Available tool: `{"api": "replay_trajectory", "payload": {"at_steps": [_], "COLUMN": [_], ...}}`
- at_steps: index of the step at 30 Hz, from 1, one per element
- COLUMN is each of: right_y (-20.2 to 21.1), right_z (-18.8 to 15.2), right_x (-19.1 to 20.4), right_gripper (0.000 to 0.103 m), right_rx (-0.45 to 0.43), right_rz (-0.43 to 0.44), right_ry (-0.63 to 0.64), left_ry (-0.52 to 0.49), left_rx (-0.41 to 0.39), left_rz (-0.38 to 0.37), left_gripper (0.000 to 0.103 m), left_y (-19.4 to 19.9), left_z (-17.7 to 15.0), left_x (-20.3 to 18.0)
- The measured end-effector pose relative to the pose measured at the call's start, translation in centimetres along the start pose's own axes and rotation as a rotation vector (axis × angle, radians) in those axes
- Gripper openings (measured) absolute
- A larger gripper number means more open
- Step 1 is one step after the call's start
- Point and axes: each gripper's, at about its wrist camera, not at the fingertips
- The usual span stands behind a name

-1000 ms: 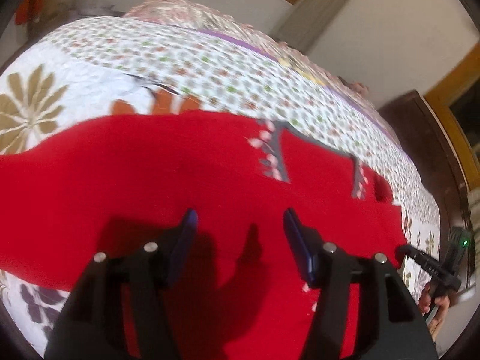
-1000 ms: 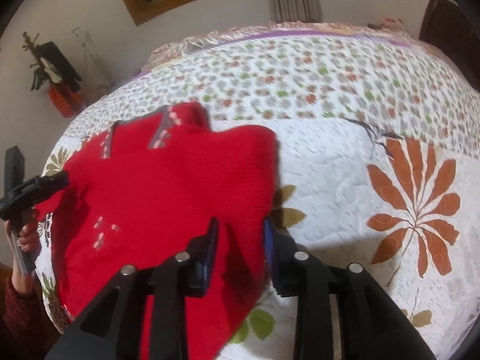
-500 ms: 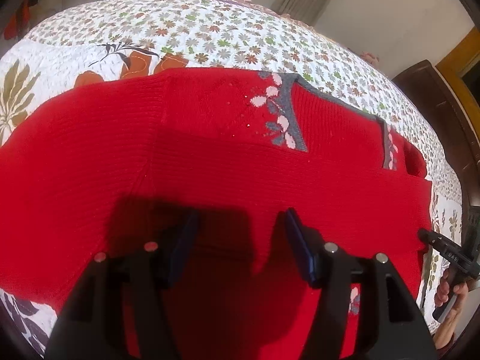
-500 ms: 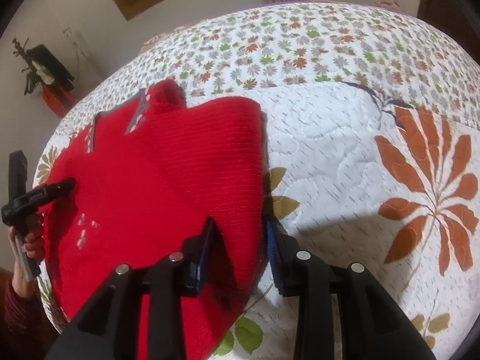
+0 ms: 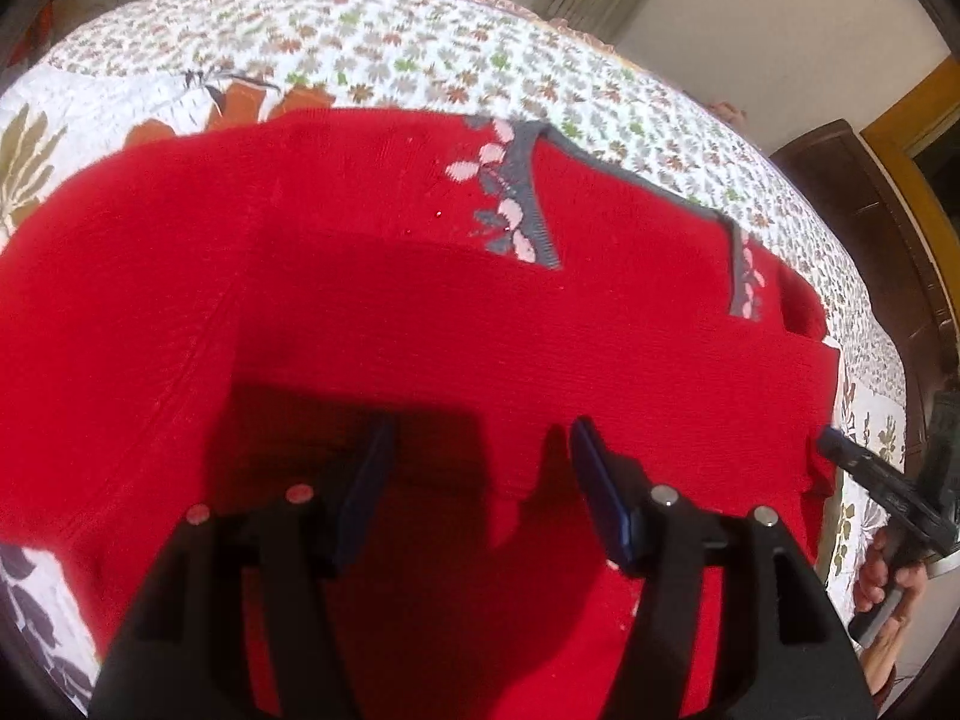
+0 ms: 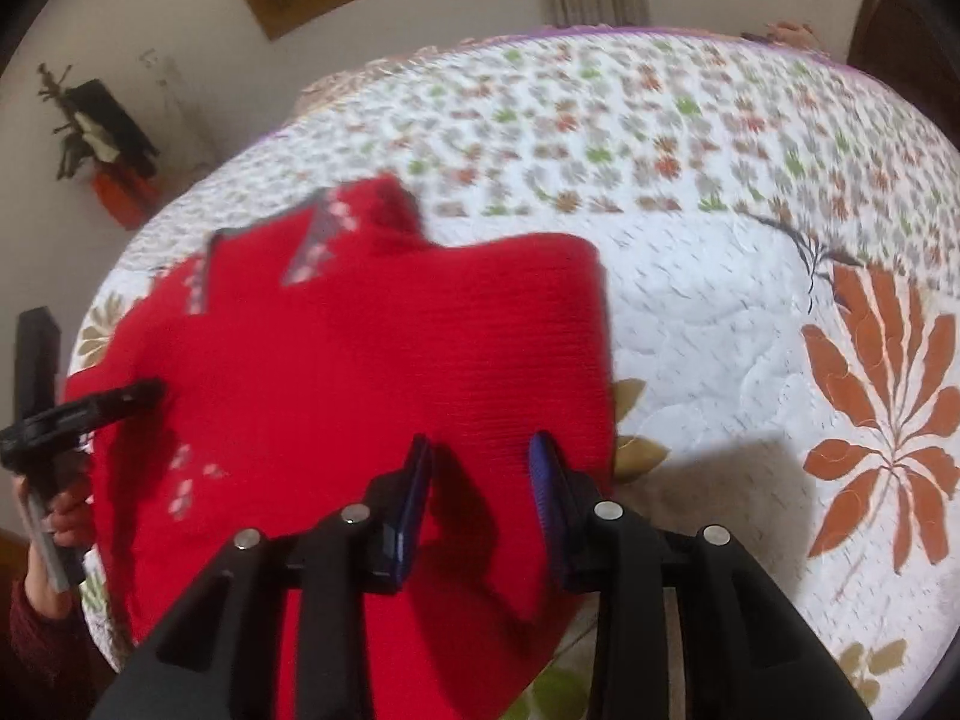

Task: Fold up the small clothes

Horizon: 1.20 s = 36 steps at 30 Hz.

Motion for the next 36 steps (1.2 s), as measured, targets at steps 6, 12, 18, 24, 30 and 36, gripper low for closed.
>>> {"api": "replay_trajectory", "payload": {"at_steps": [6, 12, 18, 24, 30, 36], "right_y": [-1.5, 1.0, 2.4, 0.7, -0.6, -1.5], "right_z": [0.2, -0.1, -1.9, -1.7, -1.1, -0.8], "right_x": [0.3, 2.9, 7.5, 11.0, 13.6, 15.9], "right_gripper": [0.036, 0.043, 0.046, 0.046, 0.046, 0.047], "right_rx": [0.011, -0.007, 0.005, 0.047, 0.073, 0.087], "right_rz": [-0.043, -0.073, -0.023, 0.013, 0.039, 0.045], "right_ry": [-0.002, 0.012, 0.110, 0.150, 0.164, 0.199], "left_ry": [-0.027, -0.011, 0.040, 0.227, 0.415, 0.562], "left_rx": [-0.006, -0.015, -0.100, -0.155, -0.198, -0.229], "left_rz": [0.040, 0.048, 0.082, 0.134, 0.139, -0.043], "left_gripper": [0.062, 0.063, 0.068, 0.068, 0.068, 0.068], "left_y": [-0.9, 0.8, 8.9, 16.9, 21.7, 22.0], "left_z": [0.0, -0.5, -3.3, -6.4, -8.3, -9.1], "left_x": [-0.3, -0.4, 5.5, 16.2, 24.9, 29.8]}}
Point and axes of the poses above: each gripper's, at about its wrist camera, not at the fingertips, and y roughly against the way its jaws point, x to its left, z to its top, and after that the axes turned 3 degrees about -z, right-handed
